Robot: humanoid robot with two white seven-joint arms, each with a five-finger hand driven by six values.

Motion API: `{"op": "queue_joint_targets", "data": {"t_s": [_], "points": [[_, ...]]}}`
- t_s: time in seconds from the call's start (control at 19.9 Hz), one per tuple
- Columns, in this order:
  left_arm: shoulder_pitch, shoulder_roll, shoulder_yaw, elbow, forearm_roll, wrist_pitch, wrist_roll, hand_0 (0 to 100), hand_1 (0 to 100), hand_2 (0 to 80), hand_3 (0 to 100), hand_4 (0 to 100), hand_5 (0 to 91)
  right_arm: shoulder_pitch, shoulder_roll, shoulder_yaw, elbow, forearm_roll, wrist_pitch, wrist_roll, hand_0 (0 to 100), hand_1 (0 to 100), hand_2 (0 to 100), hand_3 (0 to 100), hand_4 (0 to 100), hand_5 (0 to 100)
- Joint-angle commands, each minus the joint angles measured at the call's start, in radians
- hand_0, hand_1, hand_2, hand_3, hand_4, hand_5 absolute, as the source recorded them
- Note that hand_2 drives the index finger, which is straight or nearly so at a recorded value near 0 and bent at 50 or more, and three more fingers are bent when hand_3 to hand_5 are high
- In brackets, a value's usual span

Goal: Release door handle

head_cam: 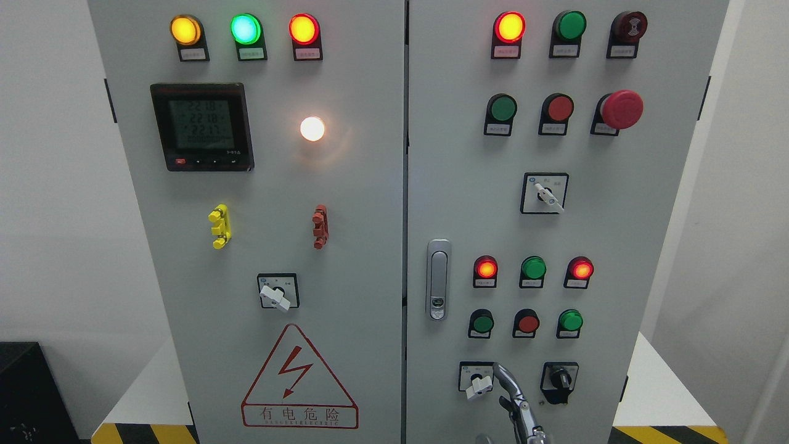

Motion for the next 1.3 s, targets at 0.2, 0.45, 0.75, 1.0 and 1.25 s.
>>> {"op": "queue_joint_targets", "data": {"t_s": [0.2,0.45,0.75,1.0,1.25], "points": [[0.000,0.000,-0.021,-0.020,0.000,0.000,0.000,0,0,2.3,9,1,0.0,0.001,0.001,0.007,-0.020,0.005,0.001,-0.004,32,22,0,0,0,0],[0.000,0.000,-0.021,-0.020,0.000,0.000,0.000,0,0,2.3,9,1,0.0,-0.002,-0.001,0.006,-0.035,0.025,0.001,-0.004,32,23,0,3,3,0],[0.000,0.000,-0.021,-0.020,0.000,0.000,0.000,0,0,2.3,9,1,0.0,-0.022,0.001,0.000,-0.055,0.323,0.002,-0.010,40,23,0,43,53,50],[0.000,0.000,-0.021,-0.020,0.000,0.000,0.000,0,0,2.4,9,1,0.0,-0.101,0.002,0.001,-0.046,0.517,0.097,-0.015,41,28,0,84,85,87],[0.000,0.000,-0.021,-0.020,0.000,0.000,0.000,0,0,2.4,9,1,0.0,-0.166,0.002,0.006,-0.012,0.748,0.102,-0.016,37,31,0,100,100,98]]}}
